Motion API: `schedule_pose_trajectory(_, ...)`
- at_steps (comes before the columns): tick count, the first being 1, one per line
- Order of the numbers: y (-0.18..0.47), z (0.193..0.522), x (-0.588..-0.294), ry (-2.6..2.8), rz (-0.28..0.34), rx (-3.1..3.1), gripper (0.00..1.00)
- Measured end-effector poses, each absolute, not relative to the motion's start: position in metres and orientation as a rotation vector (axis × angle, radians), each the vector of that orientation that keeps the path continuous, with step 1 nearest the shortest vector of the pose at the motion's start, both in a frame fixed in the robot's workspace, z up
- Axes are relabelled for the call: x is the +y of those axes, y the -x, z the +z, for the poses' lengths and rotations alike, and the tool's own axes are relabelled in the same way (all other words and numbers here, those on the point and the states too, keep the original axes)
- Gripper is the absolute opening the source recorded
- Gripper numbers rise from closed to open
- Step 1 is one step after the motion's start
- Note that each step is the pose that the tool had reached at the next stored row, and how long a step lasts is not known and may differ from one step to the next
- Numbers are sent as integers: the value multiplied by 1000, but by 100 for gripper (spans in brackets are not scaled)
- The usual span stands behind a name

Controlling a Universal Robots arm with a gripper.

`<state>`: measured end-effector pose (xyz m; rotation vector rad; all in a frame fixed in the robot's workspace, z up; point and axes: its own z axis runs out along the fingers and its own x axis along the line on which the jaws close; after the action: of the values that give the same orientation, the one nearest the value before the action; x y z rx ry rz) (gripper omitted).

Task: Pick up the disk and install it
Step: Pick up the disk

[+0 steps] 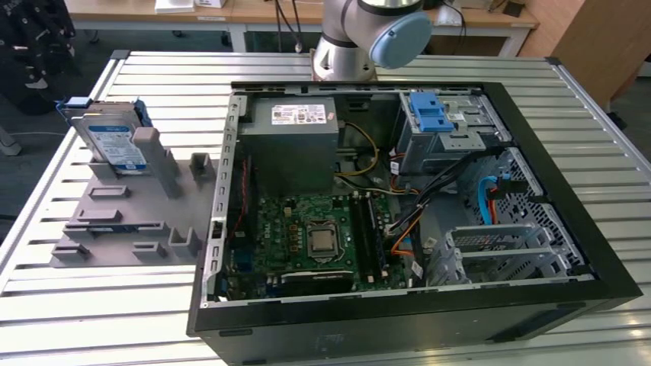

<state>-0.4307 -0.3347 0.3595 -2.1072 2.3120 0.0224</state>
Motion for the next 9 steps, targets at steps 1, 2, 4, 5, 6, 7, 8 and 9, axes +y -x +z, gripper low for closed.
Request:
schedule_pose_trajectory(1,431,359,-335,2113,22,2306,58)
schedule_pose_trajectory(2,431,359,-335,2119,22,2301,58)
schedule_pose_trajectory(4,431,358,-334,2122,23,2298,58)
schedule_pose_trajectory(5,431,358,-334,2122,22,2298,58)
schedule_pose_trajectory(6,431,357,-333,2122,22,2298,58)
schedule_pose_trajectory(7,431,357,-333,2122,23,2298,58)
schedule_pose_trajectory(8,431,357,-332,2122,23,2298,58)
schedule_pose_trajectory(9,431,356,-332,2122,22,2298,58)
